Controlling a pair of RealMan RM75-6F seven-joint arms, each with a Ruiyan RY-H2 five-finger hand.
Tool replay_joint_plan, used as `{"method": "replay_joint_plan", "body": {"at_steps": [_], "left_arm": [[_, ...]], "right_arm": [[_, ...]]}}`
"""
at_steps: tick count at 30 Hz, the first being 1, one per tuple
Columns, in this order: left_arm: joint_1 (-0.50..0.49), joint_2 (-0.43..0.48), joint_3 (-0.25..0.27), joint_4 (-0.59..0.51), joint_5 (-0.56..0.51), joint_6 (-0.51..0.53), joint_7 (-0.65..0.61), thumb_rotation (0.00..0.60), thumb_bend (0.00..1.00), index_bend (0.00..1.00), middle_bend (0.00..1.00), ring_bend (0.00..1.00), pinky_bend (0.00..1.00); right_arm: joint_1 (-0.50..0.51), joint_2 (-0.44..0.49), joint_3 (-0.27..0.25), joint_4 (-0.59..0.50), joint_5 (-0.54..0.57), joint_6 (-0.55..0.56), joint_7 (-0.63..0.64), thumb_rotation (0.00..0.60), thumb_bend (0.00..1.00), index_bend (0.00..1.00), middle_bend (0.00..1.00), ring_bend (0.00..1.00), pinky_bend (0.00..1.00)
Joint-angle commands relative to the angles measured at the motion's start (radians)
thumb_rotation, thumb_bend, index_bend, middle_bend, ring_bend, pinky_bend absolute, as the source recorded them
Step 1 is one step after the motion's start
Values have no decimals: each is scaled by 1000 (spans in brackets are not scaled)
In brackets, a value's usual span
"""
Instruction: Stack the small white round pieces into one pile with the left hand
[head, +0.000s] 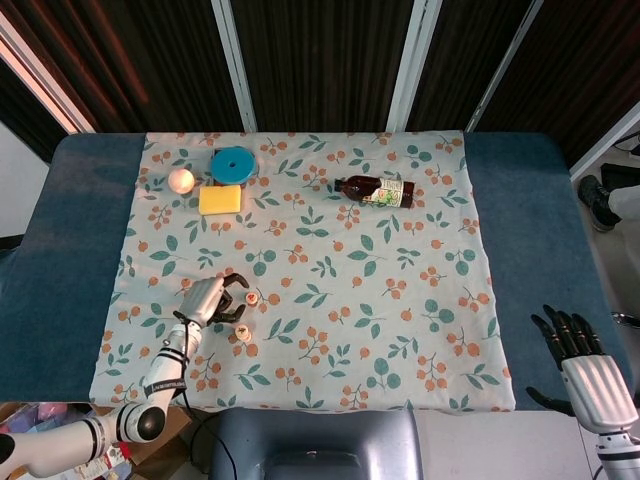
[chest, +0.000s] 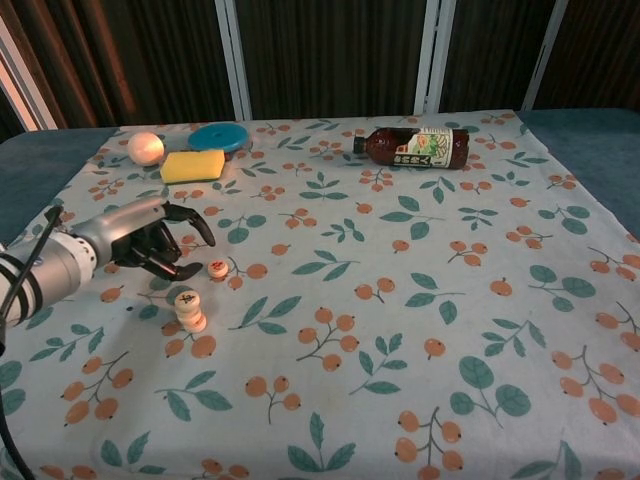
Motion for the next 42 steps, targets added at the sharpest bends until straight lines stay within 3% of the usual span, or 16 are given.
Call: {"method": "replay_joint_plan", "body": {"at_steps": [1,16,42], "left_arm": [[-20,-27,4,13,-27,-7,37,600,378,395,1000,1000,1000],[-41,-97,-2,96,-39,20,70,600,373,396,1000,1000,1000],[-43,-118,-2,150,-41,5,70,600,371,479,1000,1000,1000]], "right_arm": [[-2,1,1,0,0,4,4,600,70,0,0,0,0],[-4,5,0,2,0,9,12,600,70,0,0,0,0],[-4,4,2,1,4,7,7,600,70,0,0,0,0]]}}
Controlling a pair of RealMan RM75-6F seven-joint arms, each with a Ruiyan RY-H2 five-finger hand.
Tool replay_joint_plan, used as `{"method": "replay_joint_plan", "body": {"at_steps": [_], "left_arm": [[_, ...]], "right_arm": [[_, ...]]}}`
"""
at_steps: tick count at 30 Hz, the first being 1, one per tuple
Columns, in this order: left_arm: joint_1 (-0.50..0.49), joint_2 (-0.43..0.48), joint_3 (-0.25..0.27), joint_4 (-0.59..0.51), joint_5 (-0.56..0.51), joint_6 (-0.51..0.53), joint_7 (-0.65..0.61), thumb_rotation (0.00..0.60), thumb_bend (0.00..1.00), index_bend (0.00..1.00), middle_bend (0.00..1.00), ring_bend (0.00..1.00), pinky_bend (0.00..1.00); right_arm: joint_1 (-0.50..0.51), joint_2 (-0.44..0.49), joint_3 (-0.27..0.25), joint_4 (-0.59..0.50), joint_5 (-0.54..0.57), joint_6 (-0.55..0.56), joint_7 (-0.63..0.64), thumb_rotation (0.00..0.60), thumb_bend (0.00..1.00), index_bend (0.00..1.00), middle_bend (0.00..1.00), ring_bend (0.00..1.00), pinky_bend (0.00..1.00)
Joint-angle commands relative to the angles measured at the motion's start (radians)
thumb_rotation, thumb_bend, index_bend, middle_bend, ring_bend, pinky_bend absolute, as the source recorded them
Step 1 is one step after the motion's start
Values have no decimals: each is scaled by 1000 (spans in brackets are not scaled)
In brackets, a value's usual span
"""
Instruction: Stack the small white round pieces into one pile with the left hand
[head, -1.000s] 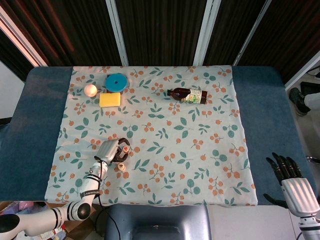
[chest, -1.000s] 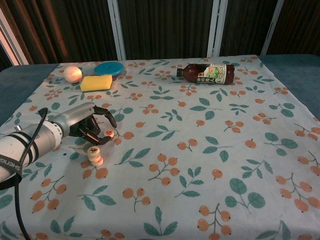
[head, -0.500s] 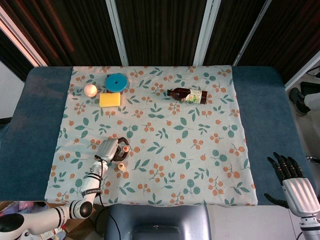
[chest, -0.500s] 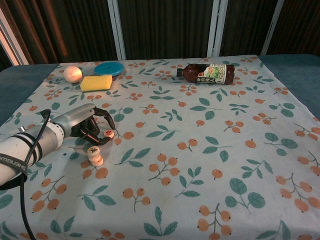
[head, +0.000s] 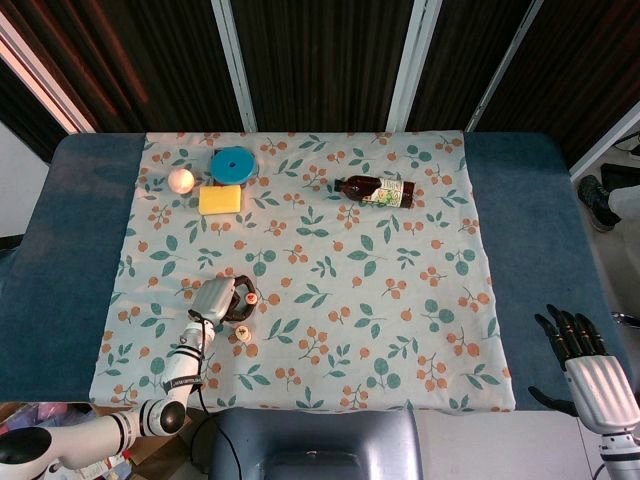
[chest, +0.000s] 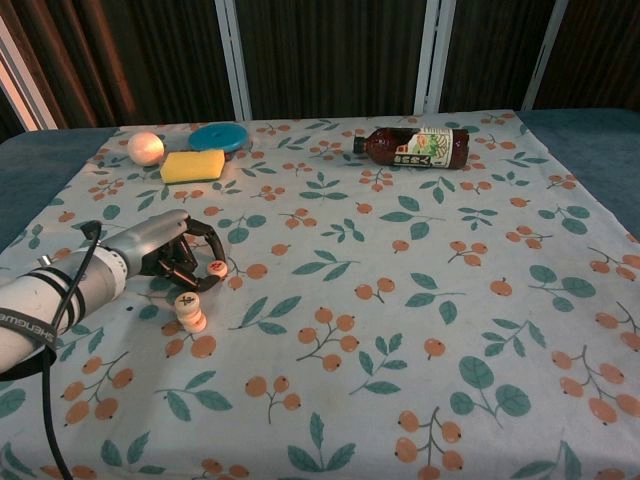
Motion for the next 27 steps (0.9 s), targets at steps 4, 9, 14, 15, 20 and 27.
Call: {"method": "replay_joint_plan", "body": {"at_steps": [4,9,14,15,20,27], "left_arm": [[3,5,0,-5,4,0,-4,600,371,502,1000,1000,1000],[8,19,-4,-34,22,16,-15,600,367,518,1000,1000,1000],[26,70,-26,-141,57,60,-57,600,373,524,1000,1000,1000],[32,91,-28,-177,62,65,-65,600,372,525,1000,1000,1000],[68,191,-25,-346,74,73,-100,600,372,526,1000,1000,1000],[120,269,52,-488,145,135,-55,600,372,517,1000,1000,1000]], "right_arm": [[0,-1,0,0,0,0,-1,600,70,0,0,0,0],[2,-1,-1,-1,-1,-4,-4,600,70,0,0,0,0],[3,-2,-2,0,-2,-7,-7,600,70,0,0,0,0],[3,-1,-2,0,-4,-7,-7,600,70,0,0,0,0],[3,-2,-5,0,-9,-6,-9,600,70,0,0,0,0],[4,-4,-10,-1,-21,-7,-9,600,70,0,0,0,0]]}}
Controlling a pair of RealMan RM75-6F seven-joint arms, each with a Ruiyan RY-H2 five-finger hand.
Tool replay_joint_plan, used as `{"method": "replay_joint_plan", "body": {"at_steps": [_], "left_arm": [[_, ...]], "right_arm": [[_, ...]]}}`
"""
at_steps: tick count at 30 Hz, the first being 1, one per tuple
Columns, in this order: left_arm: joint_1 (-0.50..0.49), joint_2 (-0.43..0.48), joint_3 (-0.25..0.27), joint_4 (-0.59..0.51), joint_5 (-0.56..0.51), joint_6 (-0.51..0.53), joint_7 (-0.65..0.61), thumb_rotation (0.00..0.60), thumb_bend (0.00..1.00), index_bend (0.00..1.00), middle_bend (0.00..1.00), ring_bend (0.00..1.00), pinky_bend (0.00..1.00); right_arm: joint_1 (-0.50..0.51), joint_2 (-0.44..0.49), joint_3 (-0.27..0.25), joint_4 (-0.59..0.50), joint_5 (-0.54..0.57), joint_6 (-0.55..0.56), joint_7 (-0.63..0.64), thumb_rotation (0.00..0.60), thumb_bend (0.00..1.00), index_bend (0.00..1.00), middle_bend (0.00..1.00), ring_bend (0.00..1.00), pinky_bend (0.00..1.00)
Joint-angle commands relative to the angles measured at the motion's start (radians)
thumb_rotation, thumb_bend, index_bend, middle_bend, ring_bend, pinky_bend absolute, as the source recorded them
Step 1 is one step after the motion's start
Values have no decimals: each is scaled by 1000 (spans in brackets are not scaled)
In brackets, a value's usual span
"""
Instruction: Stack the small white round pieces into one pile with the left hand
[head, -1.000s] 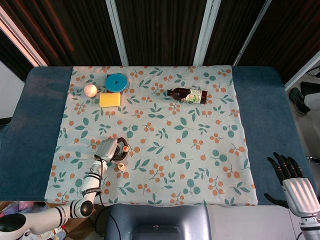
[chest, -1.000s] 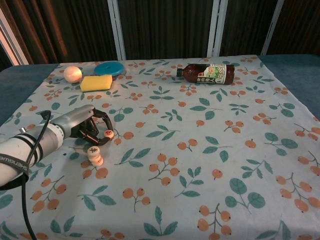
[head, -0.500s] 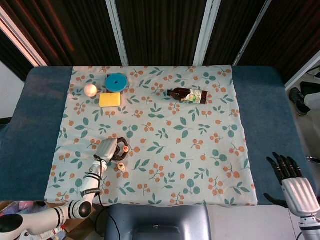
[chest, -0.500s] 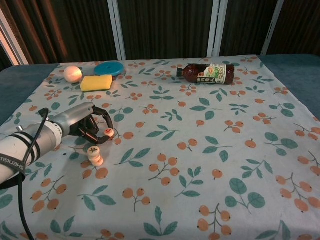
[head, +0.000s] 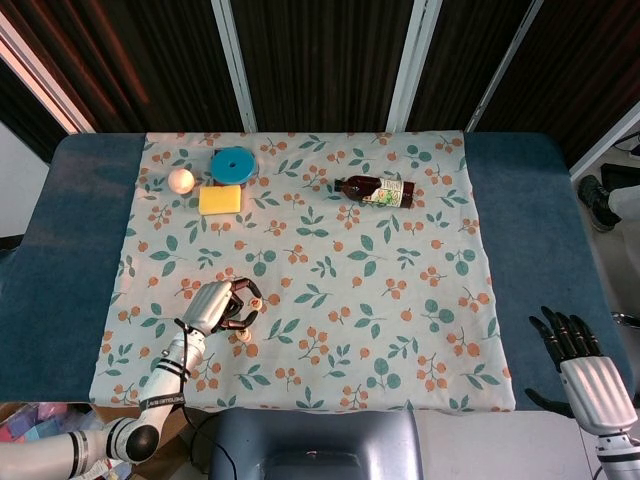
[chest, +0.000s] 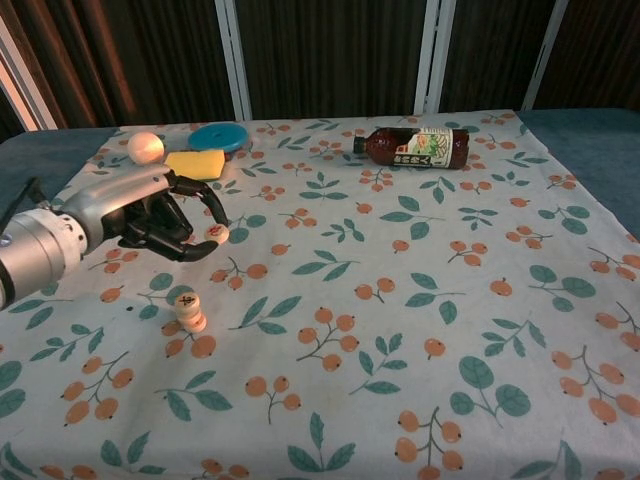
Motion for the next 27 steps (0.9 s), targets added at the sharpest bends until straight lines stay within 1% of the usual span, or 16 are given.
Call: {"method": "replay_joint_plan", "body": {"at_steps": [1,6,10,27], "left_arm": [[33,30,51,-52,44,39,28,600,372,514,1000,1000,1000],[48,16,92,-48,72,62,56,600,373,510,1000,1000,1000],[53,3,106,-32,80,68,61,600,373,501,1000,1000,1000],[54,2,117,13,78,50,70,600,372,484,1000,1000,1000]], "right_arm": [[1,-1,-3,0,-6,-1,1,600,70,0,0,0,0],[-2,0,-5,0,-10,5,4,600,70,0,0,0,0],[-3,2,-5,2,-10,8,11,600,70,0,0,0,0],[-4,0,-4,4,-10,11,10,600,70,0,0,0,0]]}}
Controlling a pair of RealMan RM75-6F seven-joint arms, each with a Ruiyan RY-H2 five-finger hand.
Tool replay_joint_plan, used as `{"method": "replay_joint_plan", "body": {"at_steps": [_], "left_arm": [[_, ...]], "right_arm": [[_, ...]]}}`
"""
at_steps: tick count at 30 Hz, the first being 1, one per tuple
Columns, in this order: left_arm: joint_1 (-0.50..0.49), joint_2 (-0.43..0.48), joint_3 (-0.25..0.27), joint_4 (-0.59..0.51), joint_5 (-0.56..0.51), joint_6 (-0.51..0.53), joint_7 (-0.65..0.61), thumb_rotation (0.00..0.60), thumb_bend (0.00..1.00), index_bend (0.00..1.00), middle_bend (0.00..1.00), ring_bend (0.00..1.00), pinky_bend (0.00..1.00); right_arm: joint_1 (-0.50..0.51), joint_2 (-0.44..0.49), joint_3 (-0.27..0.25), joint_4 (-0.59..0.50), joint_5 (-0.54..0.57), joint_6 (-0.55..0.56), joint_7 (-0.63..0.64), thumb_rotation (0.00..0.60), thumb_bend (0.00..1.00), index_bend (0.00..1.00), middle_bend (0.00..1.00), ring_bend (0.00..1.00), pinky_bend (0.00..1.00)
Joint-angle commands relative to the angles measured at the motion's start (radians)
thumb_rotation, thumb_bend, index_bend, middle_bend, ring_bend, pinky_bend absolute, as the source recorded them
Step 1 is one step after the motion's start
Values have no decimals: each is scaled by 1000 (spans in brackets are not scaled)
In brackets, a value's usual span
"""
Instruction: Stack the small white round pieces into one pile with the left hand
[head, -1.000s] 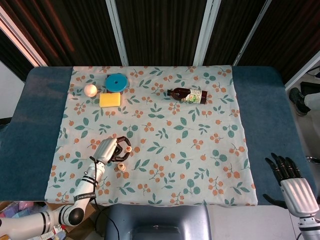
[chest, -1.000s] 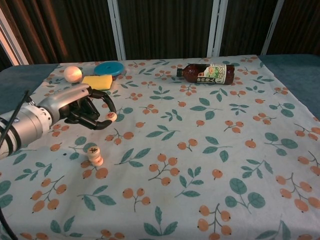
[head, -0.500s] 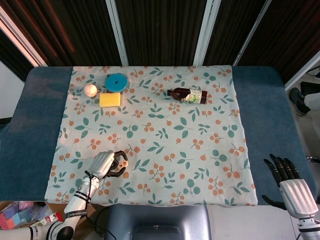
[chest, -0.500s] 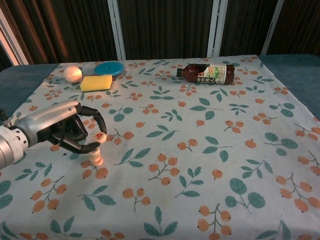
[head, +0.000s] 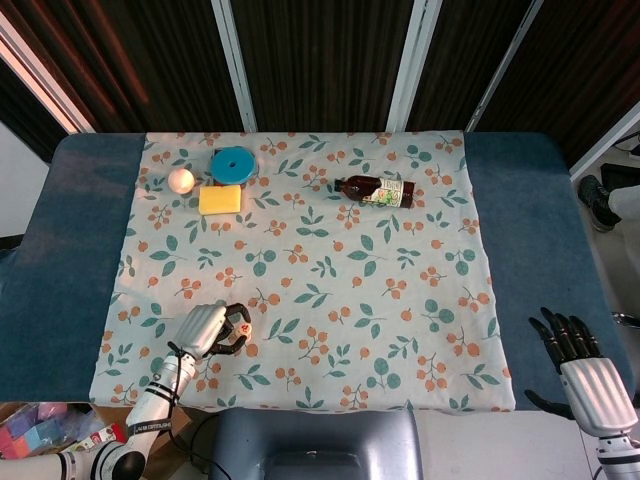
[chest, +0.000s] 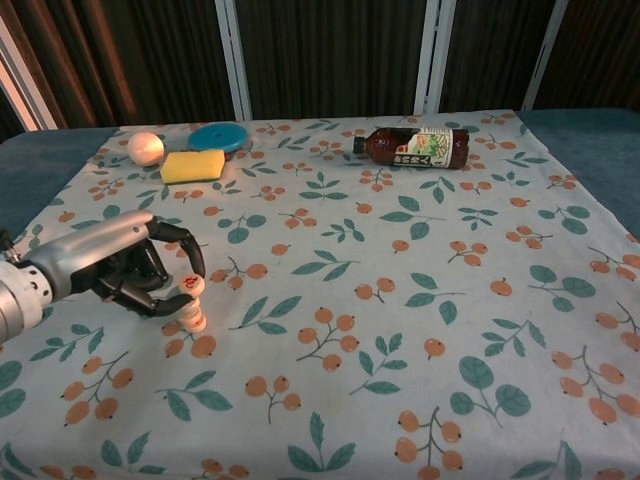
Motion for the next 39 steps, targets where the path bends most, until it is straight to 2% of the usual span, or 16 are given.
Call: {"method": "replay_joint_plan", "body": {"at_steps": [1,21,29,39], "left_arm": [[1,0,0,7,-4,-3,-2,600,372,484,1000,1000,1000],[2,8,4,20,-3,-27,-21,600,372,436,1000,1000,1000],[3,15,8,16,7,-29,-25,600,377,359,1000,1000,1000],[29,56,5,-45,86,37,-79,600,374,322,1000,1000,1000]], "right_arm": [[0,0,0,0,0,0,0,600,70,0,0,0,0],[0,-1,-1,-3,3,-4,-3,600,70,0,0,0,0],[-1,-2,-1,-3,3,-3,-5,600,70,0,0,0,0],[-1,1,-1,-2,3,-2,-2,600,70,0,0,0,0]]}}
